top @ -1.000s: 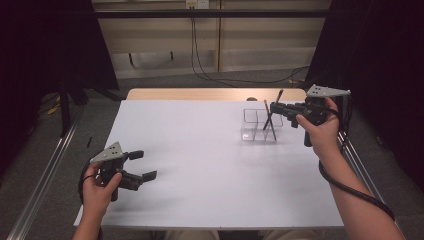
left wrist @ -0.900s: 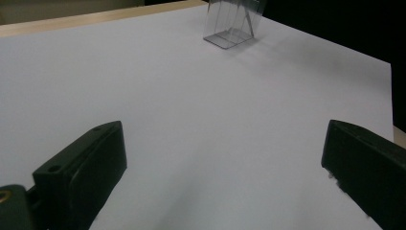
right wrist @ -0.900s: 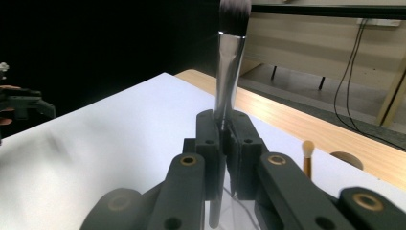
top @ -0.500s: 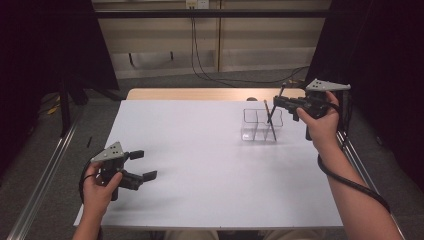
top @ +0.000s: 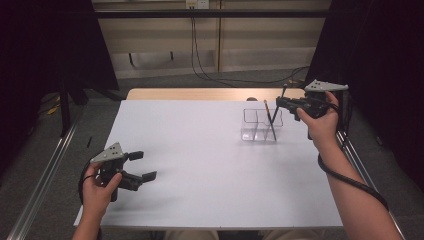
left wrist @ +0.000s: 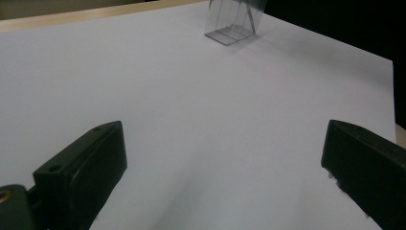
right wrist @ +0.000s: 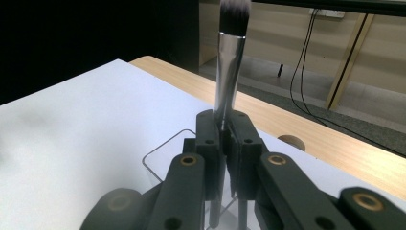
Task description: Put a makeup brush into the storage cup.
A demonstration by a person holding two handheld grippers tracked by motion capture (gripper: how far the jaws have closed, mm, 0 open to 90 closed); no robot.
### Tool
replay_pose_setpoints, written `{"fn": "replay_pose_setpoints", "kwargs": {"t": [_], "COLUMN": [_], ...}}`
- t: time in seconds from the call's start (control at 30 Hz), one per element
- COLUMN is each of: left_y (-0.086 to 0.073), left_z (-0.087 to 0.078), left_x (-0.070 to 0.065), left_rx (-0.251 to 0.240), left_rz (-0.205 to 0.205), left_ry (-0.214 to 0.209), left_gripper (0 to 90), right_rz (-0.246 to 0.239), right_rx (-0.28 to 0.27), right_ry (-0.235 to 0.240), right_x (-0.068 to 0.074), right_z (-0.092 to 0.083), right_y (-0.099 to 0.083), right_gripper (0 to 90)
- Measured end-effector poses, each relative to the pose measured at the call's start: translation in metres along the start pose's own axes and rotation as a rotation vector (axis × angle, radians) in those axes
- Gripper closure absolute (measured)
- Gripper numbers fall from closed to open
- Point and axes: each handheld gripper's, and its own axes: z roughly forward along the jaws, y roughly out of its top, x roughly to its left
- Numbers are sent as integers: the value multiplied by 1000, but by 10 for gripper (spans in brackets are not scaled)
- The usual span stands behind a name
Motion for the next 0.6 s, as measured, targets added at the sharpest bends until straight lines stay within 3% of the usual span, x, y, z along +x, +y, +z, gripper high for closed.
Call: {"fn": "replay_pose_setpoints", "kwargs": {"t": [0.6], "left_y": [-2], "left_z": [-4], "left_x": [0], "left_rx": [3], "left_rz": [7], "left_ry": [8], "left_gripper": [17], "right_rz": [-8], "right_rx": [14], "right_ry": [-12], "right_x": [-4], "right_z": [10], "right_y": [-7], "right_gripper": [839]}}
